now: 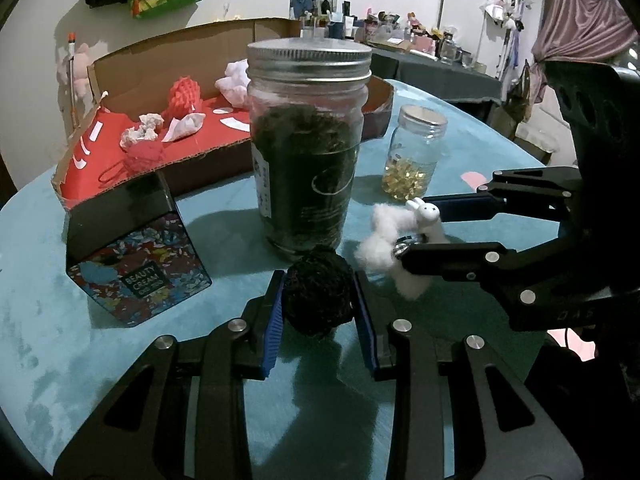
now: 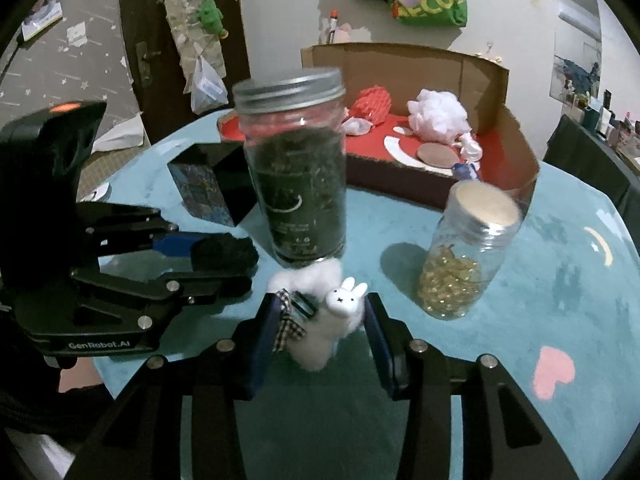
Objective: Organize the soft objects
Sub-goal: 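Carry the black pom-pom and white bunny plush with both tools into the box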
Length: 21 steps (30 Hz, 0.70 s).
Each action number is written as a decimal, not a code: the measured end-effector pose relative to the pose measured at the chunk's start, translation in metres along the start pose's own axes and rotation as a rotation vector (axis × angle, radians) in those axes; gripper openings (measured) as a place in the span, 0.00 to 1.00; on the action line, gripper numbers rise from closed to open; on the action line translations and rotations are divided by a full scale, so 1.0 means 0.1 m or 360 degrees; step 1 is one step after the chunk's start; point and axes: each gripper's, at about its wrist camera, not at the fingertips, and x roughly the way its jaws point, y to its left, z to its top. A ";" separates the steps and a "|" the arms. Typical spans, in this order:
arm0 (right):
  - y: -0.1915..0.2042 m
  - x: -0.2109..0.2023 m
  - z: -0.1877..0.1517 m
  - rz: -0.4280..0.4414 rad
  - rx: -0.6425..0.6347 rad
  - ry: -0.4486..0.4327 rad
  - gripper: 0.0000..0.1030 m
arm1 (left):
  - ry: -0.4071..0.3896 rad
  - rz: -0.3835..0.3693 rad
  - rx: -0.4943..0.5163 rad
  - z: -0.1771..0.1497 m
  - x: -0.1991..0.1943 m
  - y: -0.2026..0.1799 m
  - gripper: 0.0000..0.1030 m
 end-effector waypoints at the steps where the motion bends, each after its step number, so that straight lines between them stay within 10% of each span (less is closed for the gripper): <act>1: 0.01 -0.01 0.00 0.0005 0.0001 0.0000 0.45 | -0.0003 0.0004 -0.0001 0.00 -0.01 0.00 0.30; 21: -0.06 -0.44 0.11 -0.0058 0.0000 -0.0111 0.45 | -0.0134 0.0131 -0.0043 0.12 -0.45 0.30 0.29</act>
